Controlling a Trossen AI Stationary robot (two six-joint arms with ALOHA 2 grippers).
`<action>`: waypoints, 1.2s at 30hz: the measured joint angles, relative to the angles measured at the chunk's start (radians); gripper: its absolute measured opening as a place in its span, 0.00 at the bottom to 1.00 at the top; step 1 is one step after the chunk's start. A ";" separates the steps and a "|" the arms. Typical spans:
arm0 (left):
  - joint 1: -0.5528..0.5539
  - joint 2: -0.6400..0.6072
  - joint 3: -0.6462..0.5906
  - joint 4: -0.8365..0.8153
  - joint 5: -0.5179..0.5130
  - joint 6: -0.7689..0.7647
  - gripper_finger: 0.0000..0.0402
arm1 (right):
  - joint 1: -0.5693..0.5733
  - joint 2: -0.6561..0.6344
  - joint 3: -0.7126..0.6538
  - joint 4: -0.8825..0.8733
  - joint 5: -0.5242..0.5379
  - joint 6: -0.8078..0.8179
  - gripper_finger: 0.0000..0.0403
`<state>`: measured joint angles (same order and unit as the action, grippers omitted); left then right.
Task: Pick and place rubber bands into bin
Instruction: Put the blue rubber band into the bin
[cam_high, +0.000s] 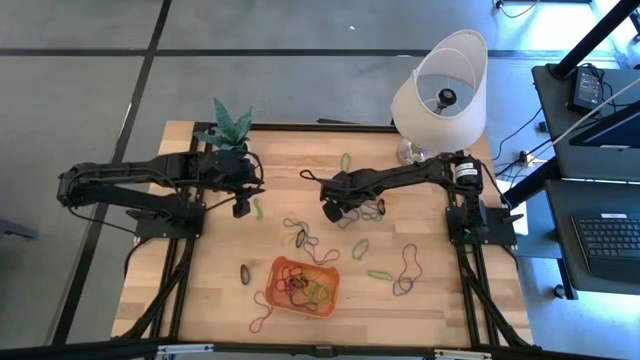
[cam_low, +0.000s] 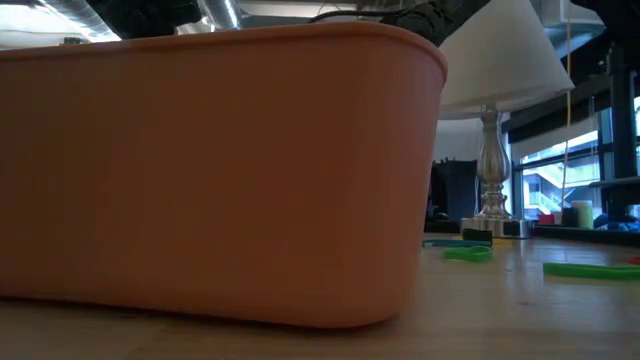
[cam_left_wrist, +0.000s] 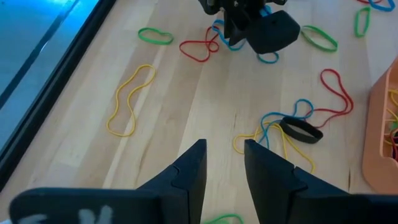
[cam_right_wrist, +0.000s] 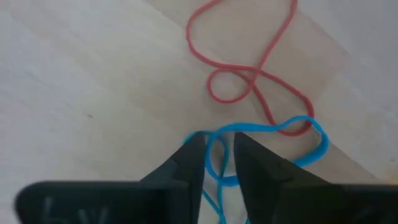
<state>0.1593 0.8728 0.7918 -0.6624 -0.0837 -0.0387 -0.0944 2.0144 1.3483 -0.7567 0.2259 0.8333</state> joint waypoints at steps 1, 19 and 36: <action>0.000 0.000 0.000 0.000 0.000 0.000 0.25 | 0.000 0.000 0.000 -0.001 -0.006 0.000 0.18; 0.000 0.000 0.000 0.000 0.057 -0.002 0.25 | 0.025 -0.043 0.000 -0.031 -0.034 0.028 0.00; 0.000 0.000 0.000 0.001 0.049 -0.001 0.25 | 0.188 -0.323 0.000 -0.097 0.094 -0.012 0.00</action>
<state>0.1589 0.8730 0.7918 -0.6611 -0.0349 -0.0400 0.0933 1.6910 1.3483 -0.8534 0.3200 0.8215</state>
